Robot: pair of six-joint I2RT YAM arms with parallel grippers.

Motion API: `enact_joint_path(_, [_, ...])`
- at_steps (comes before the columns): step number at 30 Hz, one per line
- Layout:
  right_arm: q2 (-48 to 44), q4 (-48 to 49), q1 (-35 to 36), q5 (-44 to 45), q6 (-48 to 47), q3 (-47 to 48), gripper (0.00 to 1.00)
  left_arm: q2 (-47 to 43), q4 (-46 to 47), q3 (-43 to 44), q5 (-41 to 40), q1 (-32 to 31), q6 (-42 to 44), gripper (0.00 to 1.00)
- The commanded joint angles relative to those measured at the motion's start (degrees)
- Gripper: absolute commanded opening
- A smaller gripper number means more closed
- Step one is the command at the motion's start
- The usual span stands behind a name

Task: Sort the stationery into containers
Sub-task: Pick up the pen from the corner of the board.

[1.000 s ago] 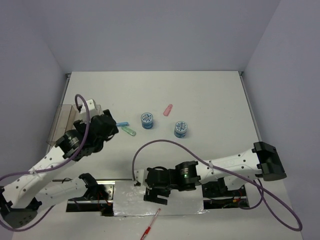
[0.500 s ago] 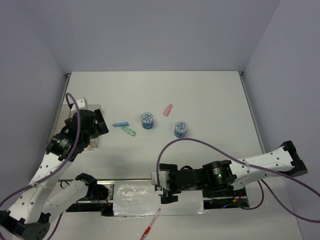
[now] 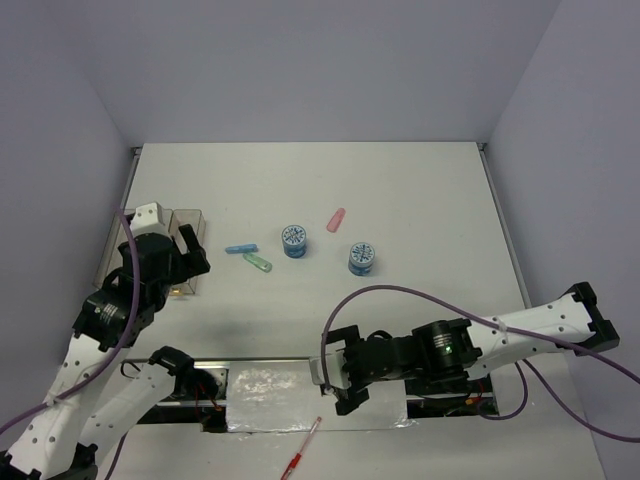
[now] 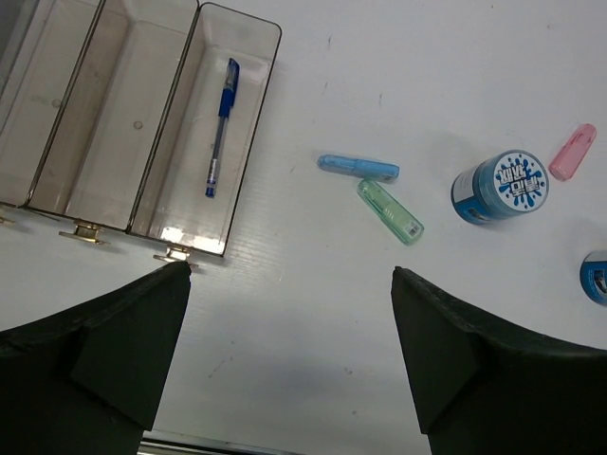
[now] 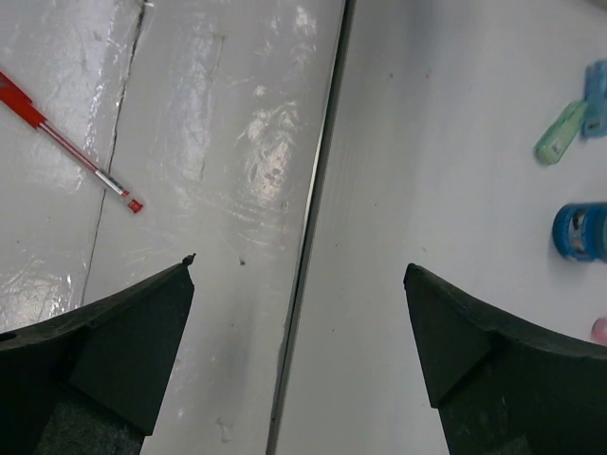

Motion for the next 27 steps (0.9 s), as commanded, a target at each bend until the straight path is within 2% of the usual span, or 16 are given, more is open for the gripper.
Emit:
enact_joint_path(1, [-3.4,5.1,0.0,-4.1,-6.7,-1.9,1.00,-0.2,2.4,-0.6,1.8,0.2,1.9,0.99])
enact_joint_path(4, [-2.2,7.0,-0.1,-8.4,-9.3,-2.7,1.00,-0.1,2.9,-0.7,2.1,0.2,1.9,0.99])
enact_joint_path(10, [10.3,0.0,0.1,-14.0,-14.0,2.3,1.00,0.3,2.7,-0.8,2.0,0.2,1.8,0.99])
enact_joint_path(17, [20.2,0.4,1.0,-24.5,-17.9,6.6,1.00,-0.8,3.2,-1.0,2.3,0.2,2.2,0.99])
enact_joint_path(23, [25.8,5.0,5.9,-24.8,-17.5,8.4,0.95,-1.2,3.5,-1.1,2.6,0.2,2.3,0.99])
enact_joint_path(27, [29.4,10.7,8.2,-24.2,-15.3,8.0,0.88,-1.5,3.4,-1.1,2.4,0.2,2.3,0.99])
